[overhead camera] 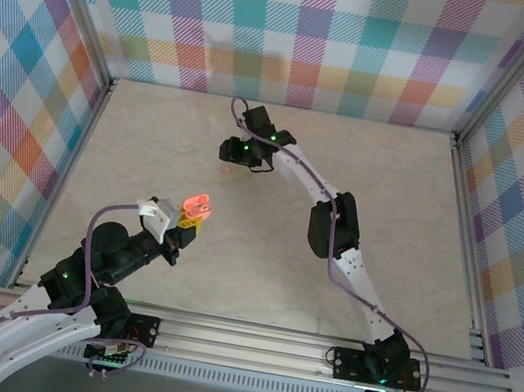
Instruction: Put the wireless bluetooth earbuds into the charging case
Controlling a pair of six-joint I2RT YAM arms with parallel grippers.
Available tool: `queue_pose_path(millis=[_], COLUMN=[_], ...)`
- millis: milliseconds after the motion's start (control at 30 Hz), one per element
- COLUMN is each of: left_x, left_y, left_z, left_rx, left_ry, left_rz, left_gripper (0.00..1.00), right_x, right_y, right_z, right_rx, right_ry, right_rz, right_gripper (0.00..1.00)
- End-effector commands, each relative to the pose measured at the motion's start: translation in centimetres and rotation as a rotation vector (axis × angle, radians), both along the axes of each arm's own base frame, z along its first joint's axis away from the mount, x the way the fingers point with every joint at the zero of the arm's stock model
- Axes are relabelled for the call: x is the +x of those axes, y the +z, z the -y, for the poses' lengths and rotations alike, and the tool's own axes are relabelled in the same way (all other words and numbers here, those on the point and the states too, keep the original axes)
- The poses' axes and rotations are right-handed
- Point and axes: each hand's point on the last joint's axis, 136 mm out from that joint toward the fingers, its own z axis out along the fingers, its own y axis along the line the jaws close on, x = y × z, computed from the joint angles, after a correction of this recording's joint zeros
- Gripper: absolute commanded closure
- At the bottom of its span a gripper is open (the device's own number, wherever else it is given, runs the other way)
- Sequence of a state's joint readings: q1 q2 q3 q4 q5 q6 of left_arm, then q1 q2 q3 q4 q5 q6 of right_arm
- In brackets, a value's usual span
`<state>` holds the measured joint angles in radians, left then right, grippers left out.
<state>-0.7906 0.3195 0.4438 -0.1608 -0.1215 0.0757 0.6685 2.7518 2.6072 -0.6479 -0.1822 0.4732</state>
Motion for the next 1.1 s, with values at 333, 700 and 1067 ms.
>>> queue_pose_path(millis=[333, 700, 1067], left_x=[-1.0, -1.6, -1.4], left_y=[1.5, 2.1, 1.9], left_z=[0.4, 0.0, 0.4], left_rx=[-0.06, -0.08, -0.092], left_ry=[-0.049, -0.059, -0.066], left_rz=[0.033, 0.035, 0.027], left_gripper=[1.0, 1.0, 1.0], right_x=[-3.0, -4.8, -6.0], right_y=[-2.9, -3.6, 0.4], right_z=[-0.9, 0.5, 2.4], right_rx=[-0.09, -0.181, -0.21], right_ry=[-0.004, 0.032, 0.104], right_rz=[-0.068, -0.103, -0.003], right_gripper=[0.67, 0.79, 0.83])
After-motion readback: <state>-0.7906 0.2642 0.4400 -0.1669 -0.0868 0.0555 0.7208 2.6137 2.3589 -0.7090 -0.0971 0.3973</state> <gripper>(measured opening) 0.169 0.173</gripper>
